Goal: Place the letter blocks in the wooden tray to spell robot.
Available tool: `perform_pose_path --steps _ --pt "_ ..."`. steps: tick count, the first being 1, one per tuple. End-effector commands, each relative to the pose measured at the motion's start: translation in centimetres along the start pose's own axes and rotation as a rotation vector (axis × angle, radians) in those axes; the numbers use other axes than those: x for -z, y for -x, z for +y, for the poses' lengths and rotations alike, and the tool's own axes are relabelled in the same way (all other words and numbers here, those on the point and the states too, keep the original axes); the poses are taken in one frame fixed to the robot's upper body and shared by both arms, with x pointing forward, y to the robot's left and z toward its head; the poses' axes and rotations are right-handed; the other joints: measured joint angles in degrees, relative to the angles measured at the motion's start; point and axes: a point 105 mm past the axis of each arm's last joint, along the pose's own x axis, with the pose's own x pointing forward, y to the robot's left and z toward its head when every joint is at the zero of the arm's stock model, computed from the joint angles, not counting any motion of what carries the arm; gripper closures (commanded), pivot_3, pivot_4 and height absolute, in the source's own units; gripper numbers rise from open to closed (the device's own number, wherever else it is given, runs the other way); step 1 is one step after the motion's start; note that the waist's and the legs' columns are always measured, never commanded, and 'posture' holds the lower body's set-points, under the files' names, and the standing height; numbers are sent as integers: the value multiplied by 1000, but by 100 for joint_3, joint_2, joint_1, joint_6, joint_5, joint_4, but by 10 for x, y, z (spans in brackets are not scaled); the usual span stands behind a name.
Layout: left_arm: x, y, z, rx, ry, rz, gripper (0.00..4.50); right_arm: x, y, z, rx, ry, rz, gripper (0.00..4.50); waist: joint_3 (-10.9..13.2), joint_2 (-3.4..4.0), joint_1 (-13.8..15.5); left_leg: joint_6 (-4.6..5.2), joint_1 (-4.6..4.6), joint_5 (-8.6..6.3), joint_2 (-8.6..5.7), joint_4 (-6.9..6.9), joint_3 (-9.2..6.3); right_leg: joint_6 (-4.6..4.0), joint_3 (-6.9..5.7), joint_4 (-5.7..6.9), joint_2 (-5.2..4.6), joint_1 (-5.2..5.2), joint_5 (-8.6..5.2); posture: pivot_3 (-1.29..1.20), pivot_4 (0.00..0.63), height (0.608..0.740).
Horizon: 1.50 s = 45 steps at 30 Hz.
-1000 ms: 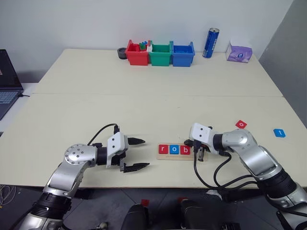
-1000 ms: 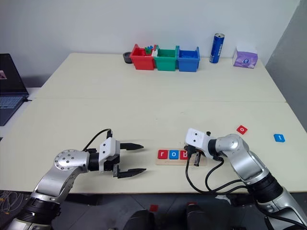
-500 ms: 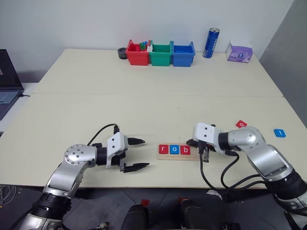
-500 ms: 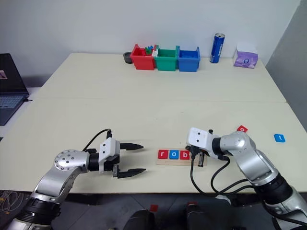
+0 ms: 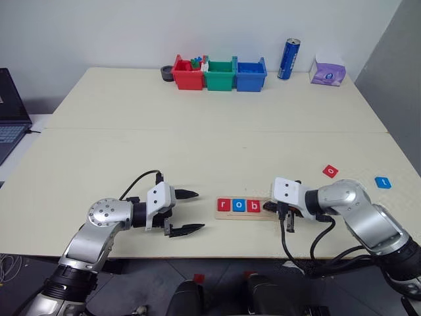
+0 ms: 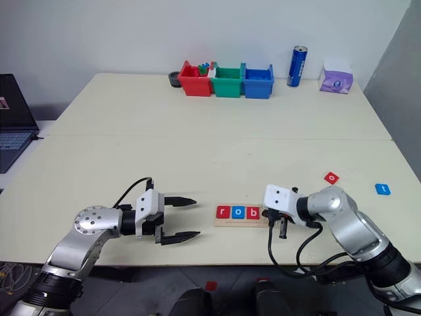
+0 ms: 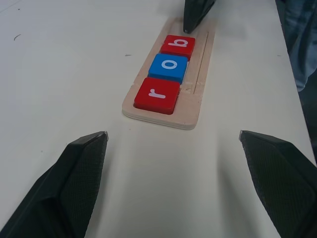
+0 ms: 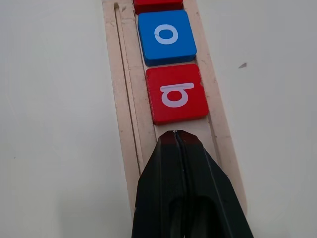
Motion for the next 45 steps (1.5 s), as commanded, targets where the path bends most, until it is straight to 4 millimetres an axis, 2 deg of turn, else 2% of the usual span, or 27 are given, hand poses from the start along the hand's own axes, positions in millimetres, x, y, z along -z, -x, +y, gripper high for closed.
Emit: perform_pose_path --steps 1,8,13,22,24,26,28,31,36,40,45 --pt "-6 2 2 -14 -29 -12 0 -12 -2 -2 2 43 -36 4474 0 0 -1 0 0 0 0 0 0 0 0 0 0 0 0 0 150 740" --pt "-7 1 0 -15 -26 -14 0 -26 -9 -2 -10 56 -86 4474 0 0 0 0 0 0 1 0 -2 -3 -1 0 0 0 2 0 150 740" --pt "-9 0 0 -15 -28 -17 0 -28 -12 -3 -5 66 -94 4474 0 0 0 0 0 0 1 0 -1 -5 -2 0 0 0 3 0 150 740" --pt "-8 0 1 -17 -27 -19 0 -22 9 -15 49 66 -91 4474 0 0 2 0 0 0 0 0 -1 -12 -2 0 0 0 7 0 150 740" --pt "-8 -1 1 -19 -27 -21 0 -23 24 -25 121 16 -131 4119 0 0 3 0 0 0 0 0 -1 -12 -2 0 0 0 7 0 150 740" --pt "-9 -1 1 -23 -26 -24 0 -18 45 -42 252 -69 -163 3540 0 0 6 0 -2 0 0 0 -1 -12 -5 0 0 0 7 0 150 740" --pt "-8 -1 1 -28 -25 -26 0 0 64 -56 399 -157 -156 2836 -1 -2 16 0 -5 0 -2 0 -1 -12 -5 0 -1 0 7 0 150 740" --pt "-7 0 0 -30 -25 -25 0 27 84 -67 596 -324 -166 1781 -2 -4 27 0 -5 0 -4 1 0 -12 -4 -1 -3 1 7 0 150 740" --pt "-8 -1 1 -25 -32 -26 0 72 95 -72 896 -546 -132 13 -2 -2 -4 -1 0 0 1 -4 4 -12 5 4 -1 1 7 0 150 740" --pt "-10 -3 3 -15 -37 -26 0 98 93 -75 1022 -656 -90 13 -1 0 -8 -1 5 0 0 -4 11 -12 10 5 3 1 7 0 150 740" --pt "-11 -6 4 -4 -44 -28 0 113 85 -80 1104 -768 -109 13 -2 1 -9 0 4 0 -3 -4 17 -10 12 3 3 1 6 0 150 740"
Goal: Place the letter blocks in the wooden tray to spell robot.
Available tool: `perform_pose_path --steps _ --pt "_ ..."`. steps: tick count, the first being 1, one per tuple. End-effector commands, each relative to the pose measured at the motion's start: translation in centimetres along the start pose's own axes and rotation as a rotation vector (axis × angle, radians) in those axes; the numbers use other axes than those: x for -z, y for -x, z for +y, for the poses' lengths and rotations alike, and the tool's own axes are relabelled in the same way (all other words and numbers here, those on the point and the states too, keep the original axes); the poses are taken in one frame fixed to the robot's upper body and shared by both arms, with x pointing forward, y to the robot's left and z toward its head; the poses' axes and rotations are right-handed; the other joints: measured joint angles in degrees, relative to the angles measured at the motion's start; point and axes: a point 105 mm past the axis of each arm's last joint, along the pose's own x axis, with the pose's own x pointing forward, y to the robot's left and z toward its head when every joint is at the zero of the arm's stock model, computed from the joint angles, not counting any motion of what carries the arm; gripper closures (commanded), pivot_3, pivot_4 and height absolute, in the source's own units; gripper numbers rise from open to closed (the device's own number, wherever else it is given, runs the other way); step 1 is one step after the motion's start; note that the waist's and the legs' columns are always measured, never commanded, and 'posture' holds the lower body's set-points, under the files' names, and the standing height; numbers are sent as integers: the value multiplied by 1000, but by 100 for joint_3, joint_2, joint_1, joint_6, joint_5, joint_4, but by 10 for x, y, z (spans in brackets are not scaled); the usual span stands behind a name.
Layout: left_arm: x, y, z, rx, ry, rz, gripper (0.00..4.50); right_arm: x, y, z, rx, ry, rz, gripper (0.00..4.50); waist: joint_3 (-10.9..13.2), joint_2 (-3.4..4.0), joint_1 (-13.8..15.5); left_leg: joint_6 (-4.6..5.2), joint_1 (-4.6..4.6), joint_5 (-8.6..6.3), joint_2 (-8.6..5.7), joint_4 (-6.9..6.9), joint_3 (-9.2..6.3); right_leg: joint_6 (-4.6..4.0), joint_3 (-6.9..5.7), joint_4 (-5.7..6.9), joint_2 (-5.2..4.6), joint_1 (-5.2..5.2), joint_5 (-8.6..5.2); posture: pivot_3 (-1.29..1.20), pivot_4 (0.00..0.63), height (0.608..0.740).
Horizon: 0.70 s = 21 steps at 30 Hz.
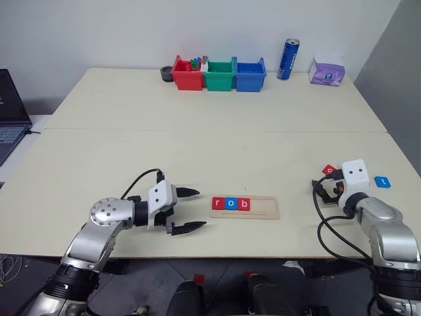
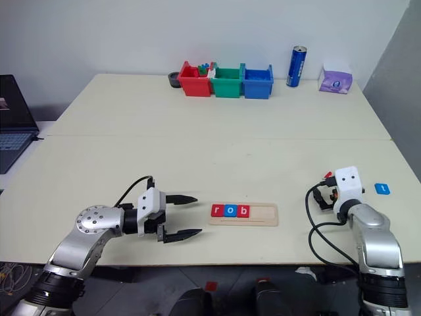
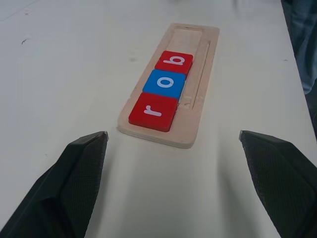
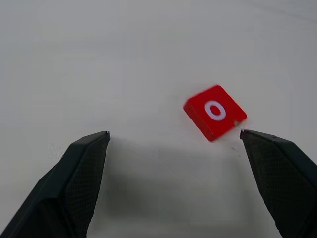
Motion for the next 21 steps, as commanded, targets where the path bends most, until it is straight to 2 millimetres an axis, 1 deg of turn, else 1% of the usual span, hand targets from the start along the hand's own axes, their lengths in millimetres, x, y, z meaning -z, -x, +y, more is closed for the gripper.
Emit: perform_pose_path --steps 1,3,7,16,21 --pt "-8 -2 2 12 -37 -16 0 -11 -4 -12 82 -53 -66 13 0 1 -3 0 0 0 1 0 0 -1 1 0 1 0 1 0 150 740" --pt "-8 -3 2 14 -39 -16 0 -11 -7 -16 95 -35 -70 13 0 1 0 0 0 0 0 0 0 -2 1 0 1 0 1 0 150 740" --pt "-9 -1 2 14 -41 -13 0 -12 -8 -31 96 -13 -65 13 0 1 1 0 -1 0 -1 0 3 -1 1 -1 0 0 1 0 150 740" --pt "-8 -3 1 23 -45 -11 0 -10 -18 -42 -188 17 47 13 0 1 2 1 1 0 -3 0 10 -2 0 -3 1 2 1 0 150 740" --pt "-8 -3 3 27 -50 -9 0 -12 -25 -42 -313 58 95 13 0 0 0 1 1 0 -2 0 11 -2 1 -2 2 2 2 0 150 740"
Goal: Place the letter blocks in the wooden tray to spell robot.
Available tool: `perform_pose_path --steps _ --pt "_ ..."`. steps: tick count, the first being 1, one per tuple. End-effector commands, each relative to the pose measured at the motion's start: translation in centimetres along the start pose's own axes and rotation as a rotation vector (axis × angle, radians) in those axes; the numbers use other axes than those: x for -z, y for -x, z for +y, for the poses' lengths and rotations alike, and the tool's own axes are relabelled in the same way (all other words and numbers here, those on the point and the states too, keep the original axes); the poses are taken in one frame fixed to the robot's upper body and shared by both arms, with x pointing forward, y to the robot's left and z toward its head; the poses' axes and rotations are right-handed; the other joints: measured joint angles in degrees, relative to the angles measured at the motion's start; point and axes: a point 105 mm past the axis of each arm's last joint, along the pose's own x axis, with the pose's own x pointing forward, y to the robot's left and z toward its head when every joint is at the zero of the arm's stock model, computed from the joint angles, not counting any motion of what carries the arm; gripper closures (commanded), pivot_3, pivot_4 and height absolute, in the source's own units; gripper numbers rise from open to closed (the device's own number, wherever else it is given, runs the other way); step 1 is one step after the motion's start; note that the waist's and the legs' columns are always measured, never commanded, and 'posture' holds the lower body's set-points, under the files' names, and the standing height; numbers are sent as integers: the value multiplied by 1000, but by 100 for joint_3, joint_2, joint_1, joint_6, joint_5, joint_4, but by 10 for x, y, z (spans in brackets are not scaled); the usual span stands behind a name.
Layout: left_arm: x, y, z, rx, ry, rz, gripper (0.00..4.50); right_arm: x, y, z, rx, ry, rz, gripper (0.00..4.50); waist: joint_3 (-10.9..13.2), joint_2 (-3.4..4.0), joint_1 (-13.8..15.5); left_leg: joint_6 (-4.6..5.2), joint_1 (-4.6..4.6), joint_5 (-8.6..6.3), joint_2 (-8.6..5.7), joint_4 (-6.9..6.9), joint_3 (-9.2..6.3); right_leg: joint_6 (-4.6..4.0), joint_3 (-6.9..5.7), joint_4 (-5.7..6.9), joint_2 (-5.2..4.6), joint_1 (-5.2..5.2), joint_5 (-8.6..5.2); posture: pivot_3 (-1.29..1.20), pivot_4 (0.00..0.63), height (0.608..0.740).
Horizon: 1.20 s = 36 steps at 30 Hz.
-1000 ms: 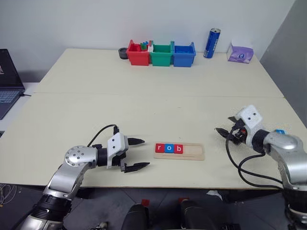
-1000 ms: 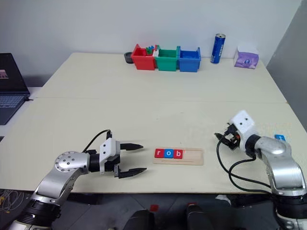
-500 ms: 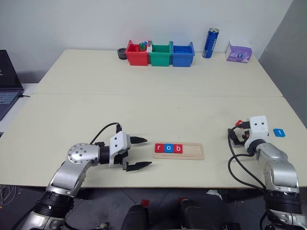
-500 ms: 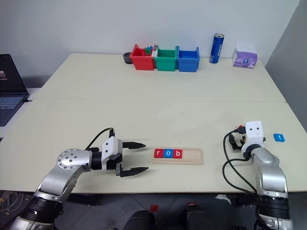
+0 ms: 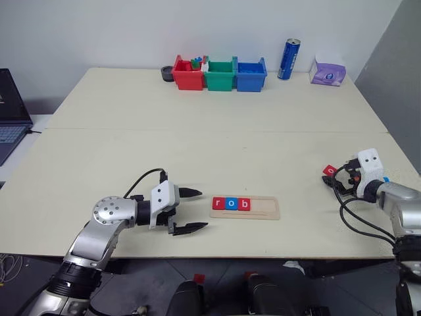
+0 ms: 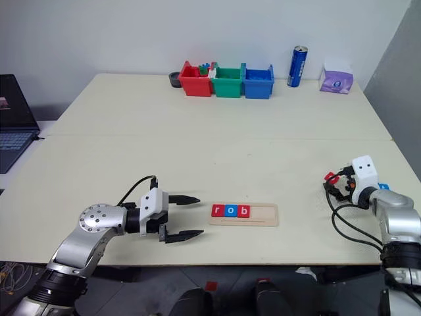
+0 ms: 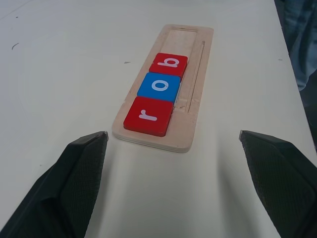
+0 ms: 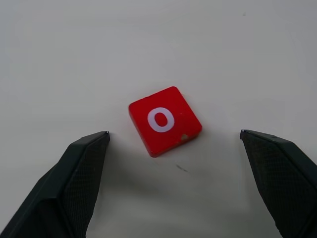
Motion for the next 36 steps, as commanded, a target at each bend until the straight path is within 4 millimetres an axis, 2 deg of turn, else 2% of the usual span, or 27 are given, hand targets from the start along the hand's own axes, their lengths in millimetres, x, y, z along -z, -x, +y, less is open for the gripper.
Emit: perform_pose_path --steps 1,11,15,21,27,32,36 --pt "-7 0 4 3 -38 -14 0 -4 -3 -1 -83 38 15 13 0 0 -2 0 1 0 -1 1 1 0 0 0 0 0 0 0 150 740" --pt "-5 -1 4 16 -39 -13 0 1 -19 5 -176 27 68 13 -2 -3 -54 0 7 0 5 2 3 -1 3 1 0 5 1 0 150 740" --pt "-4 -1 3 15 -38 -14 0 3 -19 9 -180 35 64 899 -3 -4 -67 0 8 0 6 3 3 0 4 1 0 6 2 0 150 740" --pt "-2 -1 2 17 -34 -13 0 4 -4 26 -161 94 37 3032 -5 -4 -31 0 2 0 6 0 -13 0 1 2 -2 7 1 0 150 740" --pt "-1 -1 0 21 -23 -13 0 0 30 53 27 103 -61 3037 -7 -1 11 -1 -7 0 9 -3 -29 0 -1 2 -3 2 -1 0 150 740" --pt "-1 -2 -1 34 -22 -15 0 22 58 102 144 -74 -47 3037 -8 1 14 -3 -7 1 9 0 -33 24 1 5 -3 1 -15 0 150 740" --pt "-3 -5 -1 52 -25 -20 0 31 65 138 164 -154 -35 3037 -9 3 0 -3 -4 1 11 -1 -33 26 1 3 -3 0 -17 0 150 740"
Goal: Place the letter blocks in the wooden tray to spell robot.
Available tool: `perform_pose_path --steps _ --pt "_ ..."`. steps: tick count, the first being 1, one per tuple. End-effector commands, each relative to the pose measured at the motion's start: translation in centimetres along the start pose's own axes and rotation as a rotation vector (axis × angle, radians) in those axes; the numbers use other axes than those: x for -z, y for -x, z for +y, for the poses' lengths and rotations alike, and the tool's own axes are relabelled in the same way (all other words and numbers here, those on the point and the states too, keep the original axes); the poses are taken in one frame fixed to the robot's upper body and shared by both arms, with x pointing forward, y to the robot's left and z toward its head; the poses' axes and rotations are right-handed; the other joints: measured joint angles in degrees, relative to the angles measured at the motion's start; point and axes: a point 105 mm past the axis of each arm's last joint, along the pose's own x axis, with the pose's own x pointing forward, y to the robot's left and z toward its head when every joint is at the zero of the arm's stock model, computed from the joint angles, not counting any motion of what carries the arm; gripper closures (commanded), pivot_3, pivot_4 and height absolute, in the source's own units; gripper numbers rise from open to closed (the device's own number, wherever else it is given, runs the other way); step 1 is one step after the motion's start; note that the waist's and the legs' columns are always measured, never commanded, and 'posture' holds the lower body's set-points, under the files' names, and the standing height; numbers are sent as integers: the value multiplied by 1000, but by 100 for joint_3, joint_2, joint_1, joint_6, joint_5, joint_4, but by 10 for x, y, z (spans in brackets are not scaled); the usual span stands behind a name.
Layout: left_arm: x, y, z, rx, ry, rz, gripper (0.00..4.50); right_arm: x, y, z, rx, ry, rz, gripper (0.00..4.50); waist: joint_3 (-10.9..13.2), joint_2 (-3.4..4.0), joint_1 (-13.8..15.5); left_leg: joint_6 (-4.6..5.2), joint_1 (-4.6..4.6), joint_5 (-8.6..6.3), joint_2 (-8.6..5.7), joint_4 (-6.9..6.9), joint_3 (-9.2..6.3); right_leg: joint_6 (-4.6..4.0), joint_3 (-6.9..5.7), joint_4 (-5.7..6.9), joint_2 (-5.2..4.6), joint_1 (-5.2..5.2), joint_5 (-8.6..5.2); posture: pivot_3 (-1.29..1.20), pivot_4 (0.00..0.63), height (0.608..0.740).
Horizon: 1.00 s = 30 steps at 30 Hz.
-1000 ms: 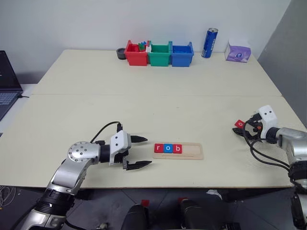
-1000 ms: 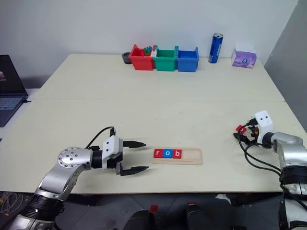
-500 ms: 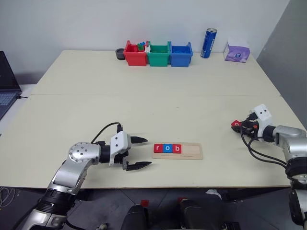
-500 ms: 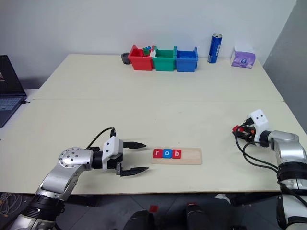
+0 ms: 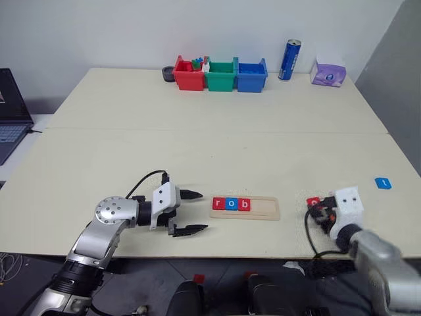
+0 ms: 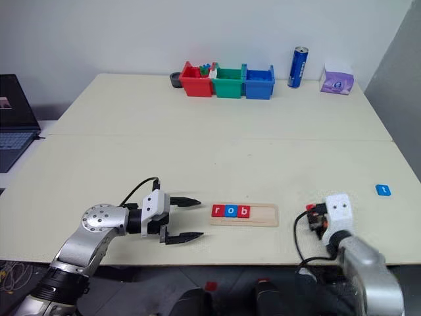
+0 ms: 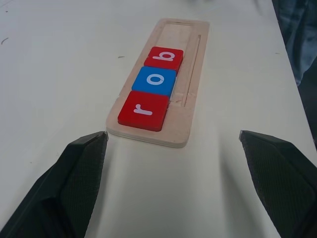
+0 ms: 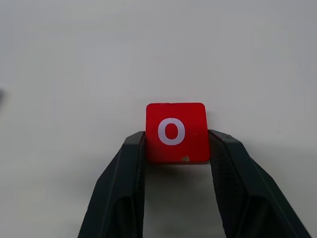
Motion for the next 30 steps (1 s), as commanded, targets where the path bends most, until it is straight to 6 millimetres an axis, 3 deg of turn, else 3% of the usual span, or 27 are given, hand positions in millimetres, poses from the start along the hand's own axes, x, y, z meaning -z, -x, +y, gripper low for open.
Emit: perform_pose_path --steps 1,7,15,16,19,22,26,30 --pt "-9 -3 2 18 -30 -25 0 -3 9 18 36 -13 -14 3037 0 0 -11 0 4 0 0 0 4 0 0 -1 0 0 0 0 150 740" --pt "-10 -4 4 19 -35 -26 0 2 3 24 99 -113 -15 3037 -2 -3 -10 0 9 0 -3 4 8 3 3 -2 1 0 -1 0 150 740" --pt "-7 -2 3 6 -31 -23 0 -35 5 22 120 -192 -179 216 -1 -2 -11 1 6 0 -3 1 7 3 3 -4 1 -3 -1 0 150 740" --pt "-6 -2 3 2 -30 -23 0 -42 7 22 115 -187 -204 23 0 -1 -11 1 5 0 -3 1 7 3 3 -5 1 -3 -1 0 150 740" --pt "-4 -1 2 -5 -28 -21 0 -62 10 21 44 -120 -274 23 0 0 -11 1 4 0 -3 0 7 3 3 -4 1 -5 -1 0 150 740" --pt "-1 -1 2 -9 -25 -19 0 -68 8 26 -185 -25 -253 23 1 0 -12 1 3 0 -6 0 8 3 3 -6 1 -4 -1 0 150 740" --pt "5 -1 2 -10 -26 -15 0 -58 13 22 -468 219 -137 23 5 0 -9 3 3 -1 -10 1 13 3 -3 -9 0 1 -1 0 150 740" --pt "8 -2 2 -8 -31 -16 0 -35 10 2 -589 486 7 23 9 -4 -5 3 2 -1 -14 0 22 3 -10 -12 2 2 -2 0 150 740"
